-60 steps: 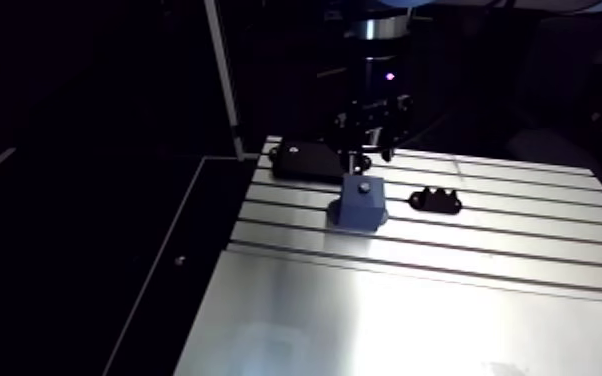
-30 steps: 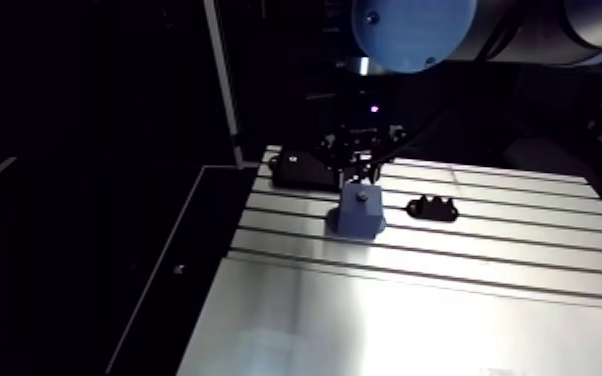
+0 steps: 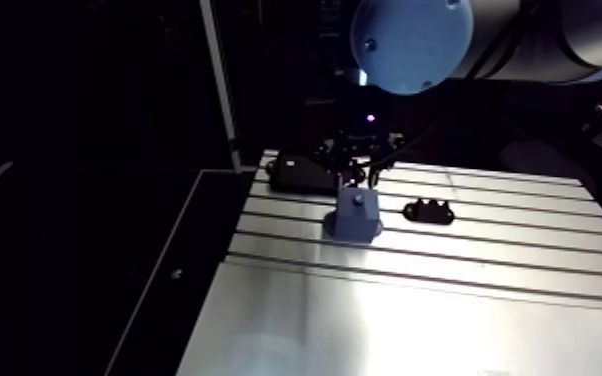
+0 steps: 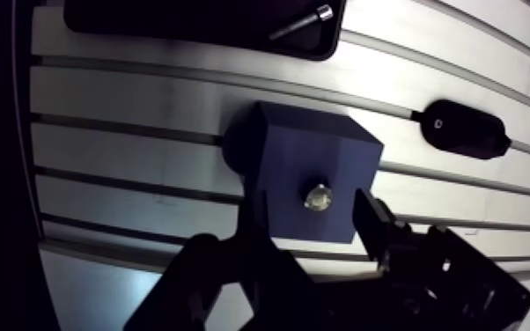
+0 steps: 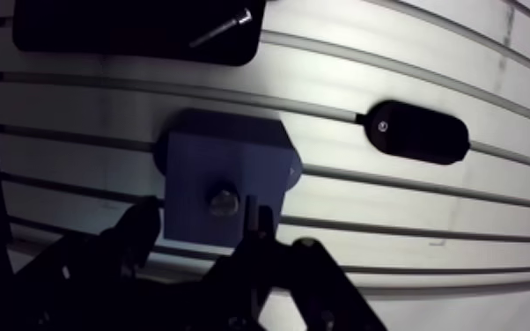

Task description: Pick up the M10 bolt and insert it into the hex recess until seated.

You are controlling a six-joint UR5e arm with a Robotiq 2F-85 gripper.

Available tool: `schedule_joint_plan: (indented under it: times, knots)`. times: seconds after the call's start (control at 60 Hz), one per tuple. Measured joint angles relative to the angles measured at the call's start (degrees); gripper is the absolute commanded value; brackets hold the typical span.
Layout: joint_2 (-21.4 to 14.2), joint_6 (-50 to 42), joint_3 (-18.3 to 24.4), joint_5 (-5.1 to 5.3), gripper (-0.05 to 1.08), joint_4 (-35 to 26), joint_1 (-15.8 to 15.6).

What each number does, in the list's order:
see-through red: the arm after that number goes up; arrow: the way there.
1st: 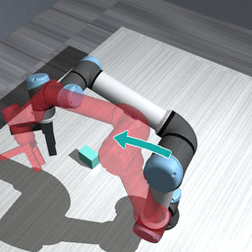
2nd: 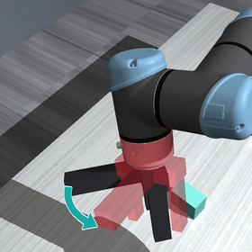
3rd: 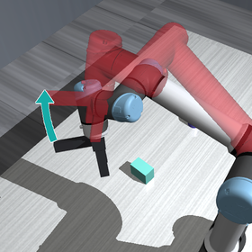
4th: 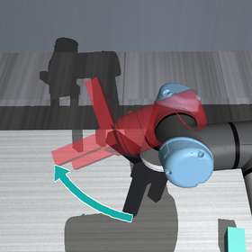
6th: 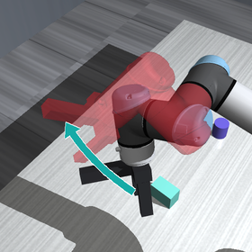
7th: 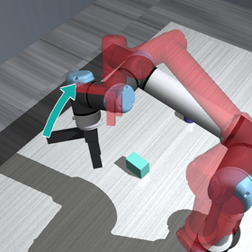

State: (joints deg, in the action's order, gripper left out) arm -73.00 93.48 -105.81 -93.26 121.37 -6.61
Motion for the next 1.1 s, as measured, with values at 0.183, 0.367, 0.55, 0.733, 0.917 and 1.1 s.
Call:
schedule_joint_plan:
  times: [0.183, 0.367, 0.55, 0.733, 0.917, 1.1]
  knots:
    - [-0.12, -1.55, 0.0, 0.11, 0.42, -0.72, 0.29]
    - [-0.16, -2.85, 0.02, 0.25, 0.43, -1.23, 0.84]
    - [-0.16, -3.15, 0.03, 0.39, 0.43, -1.51, 1.08]
    - [-0.15, -3.02, 0.02, 1.07, 0.44, -1.64, 1.17]
    - [-0.06, -2.83, -0.14, 1.8, 0.46, -1.66, 1.42]
    - [0.03, -2.66, -0.3, 2.02, 0.47, -1.62, 1.76]
